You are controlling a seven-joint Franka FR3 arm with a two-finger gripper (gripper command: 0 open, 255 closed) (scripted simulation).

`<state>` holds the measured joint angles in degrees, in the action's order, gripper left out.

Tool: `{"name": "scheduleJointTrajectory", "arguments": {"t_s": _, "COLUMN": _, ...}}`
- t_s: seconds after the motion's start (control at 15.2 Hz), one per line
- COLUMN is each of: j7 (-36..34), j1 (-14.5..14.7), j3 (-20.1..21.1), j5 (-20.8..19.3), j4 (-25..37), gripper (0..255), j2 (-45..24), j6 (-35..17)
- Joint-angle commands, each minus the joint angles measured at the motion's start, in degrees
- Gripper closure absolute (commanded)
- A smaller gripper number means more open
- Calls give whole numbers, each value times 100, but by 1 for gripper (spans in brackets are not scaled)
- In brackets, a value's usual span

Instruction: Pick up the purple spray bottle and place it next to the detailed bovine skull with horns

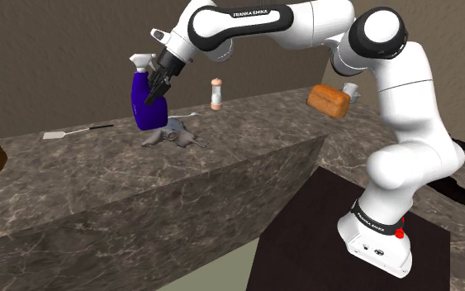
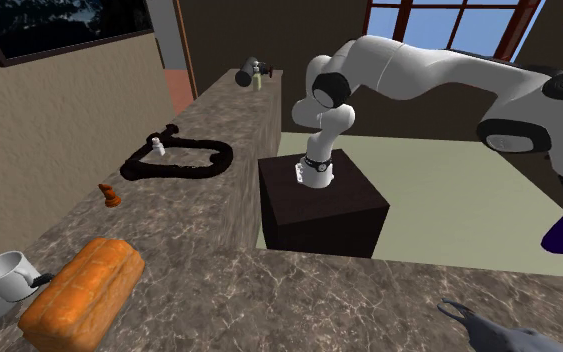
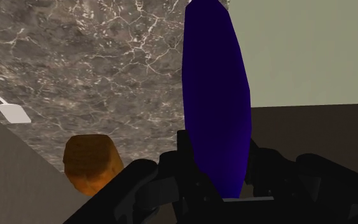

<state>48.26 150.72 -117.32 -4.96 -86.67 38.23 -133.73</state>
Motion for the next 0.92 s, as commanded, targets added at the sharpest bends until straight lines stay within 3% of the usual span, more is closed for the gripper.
{"name": "scheduleJointTrajectory", "arguments": {"t_s": 0.0, "j7": 36, "j1": -27, "j3": -13, "j5": -10, "j4": -126, "gripper": 255, "j2": 32, "j6": -133}}
{"name": "scheduleJointTrajectory", "arguments": {"t_s": 0.86, "j7": 213, "j1": 31, "j3": -254, "j5": -173, "j4": -664, "gripper": 255, "j2": 387, "j6": -889}}
